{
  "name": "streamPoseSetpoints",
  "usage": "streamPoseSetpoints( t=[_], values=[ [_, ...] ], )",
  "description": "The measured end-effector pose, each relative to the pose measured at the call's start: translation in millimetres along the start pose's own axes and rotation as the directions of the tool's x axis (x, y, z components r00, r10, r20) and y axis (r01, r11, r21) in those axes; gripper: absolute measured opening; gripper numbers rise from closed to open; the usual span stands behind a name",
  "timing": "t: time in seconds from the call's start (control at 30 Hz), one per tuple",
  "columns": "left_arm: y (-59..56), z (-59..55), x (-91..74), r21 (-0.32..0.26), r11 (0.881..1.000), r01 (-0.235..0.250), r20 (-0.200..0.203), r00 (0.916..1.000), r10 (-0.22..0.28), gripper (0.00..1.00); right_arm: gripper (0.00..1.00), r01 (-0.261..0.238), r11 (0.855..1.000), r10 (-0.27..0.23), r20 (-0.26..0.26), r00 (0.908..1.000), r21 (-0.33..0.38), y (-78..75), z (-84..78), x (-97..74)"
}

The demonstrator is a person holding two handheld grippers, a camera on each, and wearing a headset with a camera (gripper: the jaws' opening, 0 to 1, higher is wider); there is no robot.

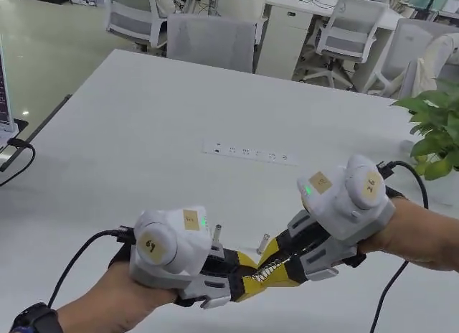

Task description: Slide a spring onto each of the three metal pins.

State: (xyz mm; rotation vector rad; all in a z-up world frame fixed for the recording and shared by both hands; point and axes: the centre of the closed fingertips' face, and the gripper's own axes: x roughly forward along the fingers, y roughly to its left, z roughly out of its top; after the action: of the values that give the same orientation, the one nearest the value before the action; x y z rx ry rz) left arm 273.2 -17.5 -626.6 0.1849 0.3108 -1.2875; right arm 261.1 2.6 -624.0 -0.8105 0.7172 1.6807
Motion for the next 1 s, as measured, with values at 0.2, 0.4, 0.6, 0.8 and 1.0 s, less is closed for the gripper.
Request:
streamPoseSetpoints(
  t=[0.2,0.4,0.6,0.8,1.0],
  values=[
    [-0.5,-1.6,0.4,-0.001,1.0,0.005,-0.003,1.0,-0.005,0.02,0.08,0.001,1.0,-0.002,-0.01,0.9999,-0.024,0.5,-1.4,1.0],
    [2.2,-5.8,3.0,-0.005,1.0,-0.006,-0.008,0.9999,0.006,0.02,0.08,0.01,1.0,-0.01,-0.026,0.9996,-0.019,-2.0,-4.4,4.3],
    [4.4,-10.0,2.2,-0.017,1.0,-0.022,-0.016,0.9996,0.022,0.05,0.08,0.017,1.0,-0.017,-0.029,0.9994,-0.009,-4.7,-5.8,7.3],
    [9.1,-15.3,-2.8,-0.033,0.998,-0.047,-0.025,0.9986,0.046,0.1,0.08,0.032,0.999,-0.032,-0.027,0.9991,0.003,-9.6,-5.8,8.7],
    [15.0,-23.0,-10.6,-0.052,0.996,-0.072,-0.044,0.9966,0.07,0.15,0.08,0.038,0.999,-0.038,-0.036,0.9986,0.017,-13.5,-10.5,10.3]
  ],
)
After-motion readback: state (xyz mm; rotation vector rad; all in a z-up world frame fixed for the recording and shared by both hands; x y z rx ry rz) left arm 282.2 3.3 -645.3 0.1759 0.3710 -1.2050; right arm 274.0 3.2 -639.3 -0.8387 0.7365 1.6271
